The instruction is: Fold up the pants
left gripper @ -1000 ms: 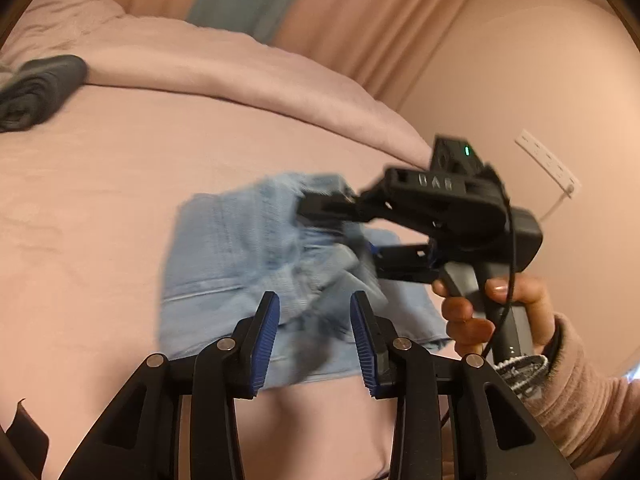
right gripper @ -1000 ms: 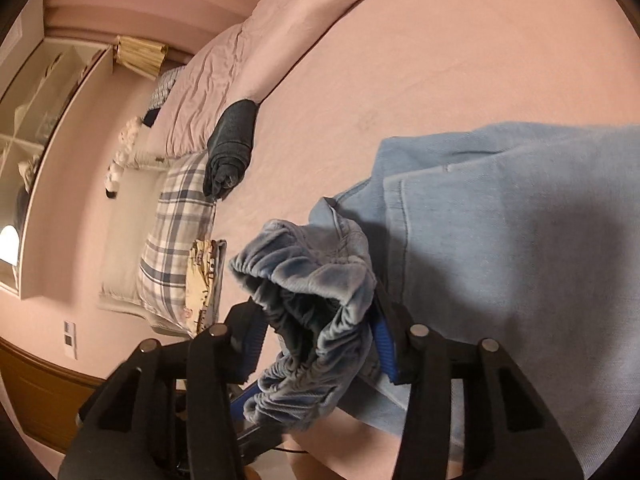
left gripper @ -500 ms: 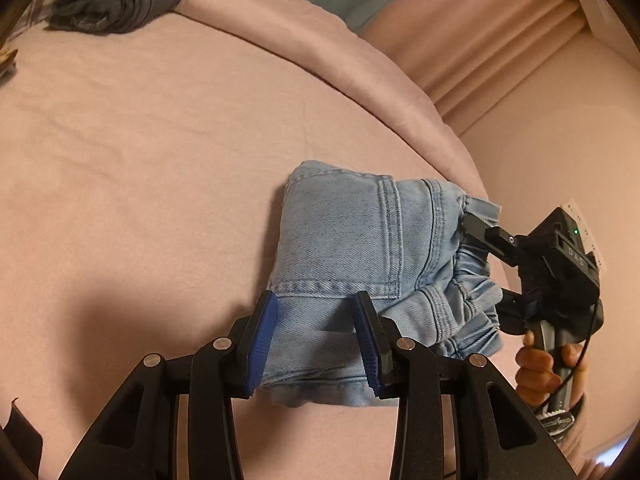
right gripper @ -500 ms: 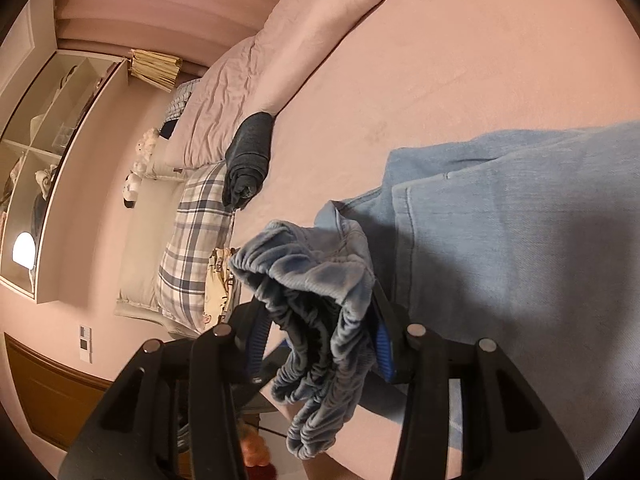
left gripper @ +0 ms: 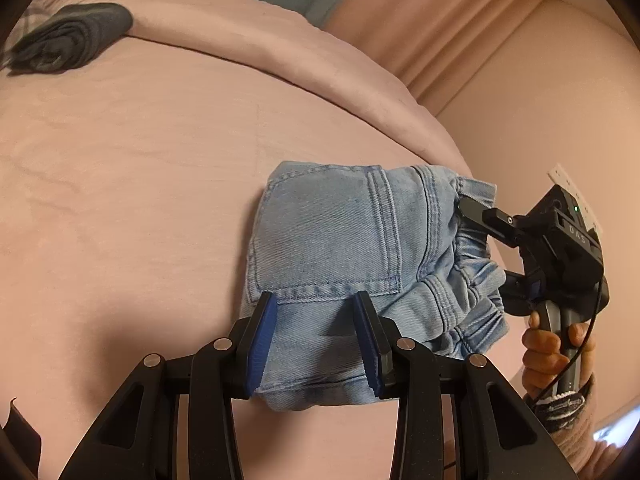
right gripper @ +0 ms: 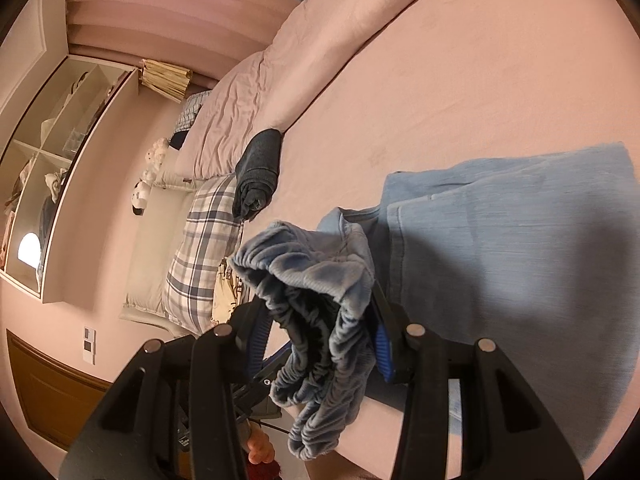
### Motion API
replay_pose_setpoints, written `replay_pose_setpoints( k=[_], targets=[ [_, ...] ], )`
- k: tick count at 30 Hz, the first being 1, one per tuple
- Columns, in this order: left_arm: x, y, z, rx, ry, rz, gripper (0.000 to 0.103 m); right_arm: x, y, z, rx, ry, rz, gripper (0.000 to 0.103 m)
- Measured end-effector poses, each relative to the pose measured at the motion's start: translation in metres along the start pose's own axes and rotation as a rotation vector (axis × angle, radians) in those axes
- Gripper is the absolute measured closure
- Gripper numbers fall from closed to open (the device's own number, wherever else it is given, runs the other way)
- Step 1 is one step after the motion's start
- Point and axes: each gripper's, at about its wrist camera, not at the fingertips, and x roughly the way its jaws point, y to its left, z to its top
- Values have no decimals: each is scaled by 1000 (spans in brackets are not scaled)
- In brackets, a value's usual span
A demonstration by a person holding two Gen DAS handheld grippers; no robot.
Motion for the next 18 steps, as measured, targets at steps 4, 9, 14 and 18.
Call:
replay_pose_setpoints(
  k=[4, 9, 14, 18],
  targets=[
    [7, -11, 2, 34, 21, 2, 66, -11, -2, -1, 1, -19, 0, 59],
    [16, -24, 1, 84, 50, 25, 66, -26, -12, -4, 18, -38, -1, 59],
    [20, -37, -6, 127, 73, 34, 66, -39, -21, -5, 37, -55, -2, 59],
    [26, -44, -3, 154, 90, 40, 66, -48, -26, -6, 47, -70, 2, 59]
  ],
)
